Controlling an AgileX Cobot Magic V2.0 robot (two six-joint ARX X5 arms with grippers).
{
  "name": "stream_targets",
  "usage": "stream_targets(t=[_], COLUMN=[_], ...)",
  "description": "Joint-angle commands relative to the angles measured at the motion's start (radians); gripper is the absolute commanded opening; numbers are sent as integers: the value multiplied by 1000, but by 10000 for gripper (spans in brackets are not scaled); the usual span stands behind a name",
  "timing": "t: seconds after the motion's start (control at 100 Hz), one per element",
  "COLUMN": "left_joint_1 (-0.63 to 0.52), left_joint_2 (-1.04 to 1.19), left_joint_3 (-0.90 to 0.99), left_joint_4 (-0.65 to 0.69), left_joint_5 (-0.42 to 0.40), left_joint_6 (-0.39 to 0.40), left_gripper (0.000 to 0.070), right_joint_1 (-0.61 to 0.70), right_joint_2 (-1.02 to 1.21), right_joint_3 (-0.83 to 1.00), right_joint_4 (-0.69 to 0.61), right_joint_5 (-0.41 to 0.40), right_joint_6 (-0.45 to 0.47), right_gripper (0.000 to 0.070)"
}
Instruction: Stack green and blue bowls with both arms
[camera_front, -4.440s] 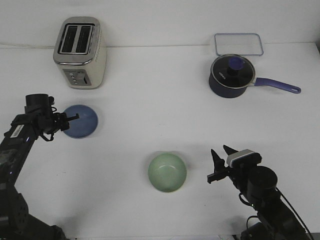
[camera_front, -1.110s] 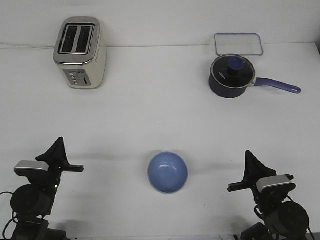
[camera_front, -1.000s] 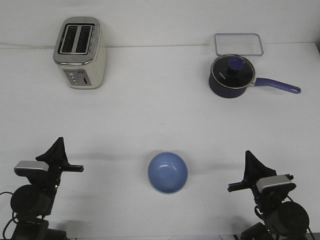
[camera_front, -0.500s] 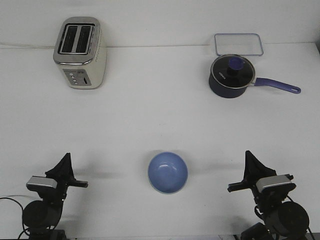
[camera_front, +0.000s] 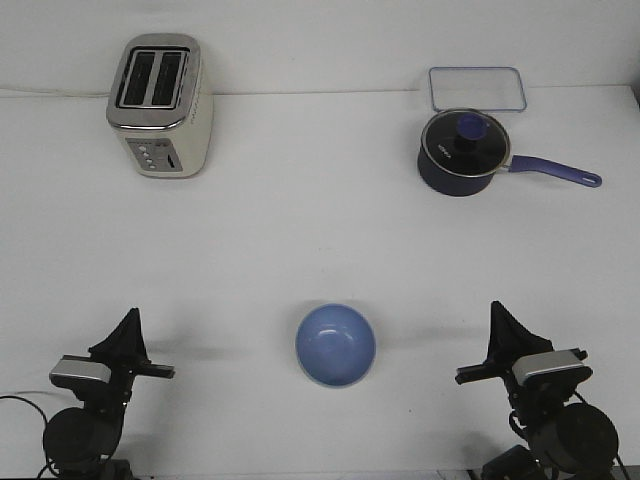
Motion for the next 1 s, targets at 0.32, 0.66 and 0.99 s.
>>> stream_targets(t=[0.32,0.66,0.99], left_joint_1=[-2,-2,-2], left_joint_2=[-2,-2,-2], left_joint_3=[-19,-19,-19], left_joint_4=[7,7,6], left_joint_5=[6,6,6], left_joint_6=[-10,-10,-10], left_gripper=[14,14,14], right_joint_1=[3,-23,-361], right_joint_2=[3,3,-94], right_joint_3=[4,2,-257], right_joint_4=[12,14,138], right_joint_5=[3,7,-220], right_joint_6=[-5,-58,-356], right_gripper=[0,0,0])
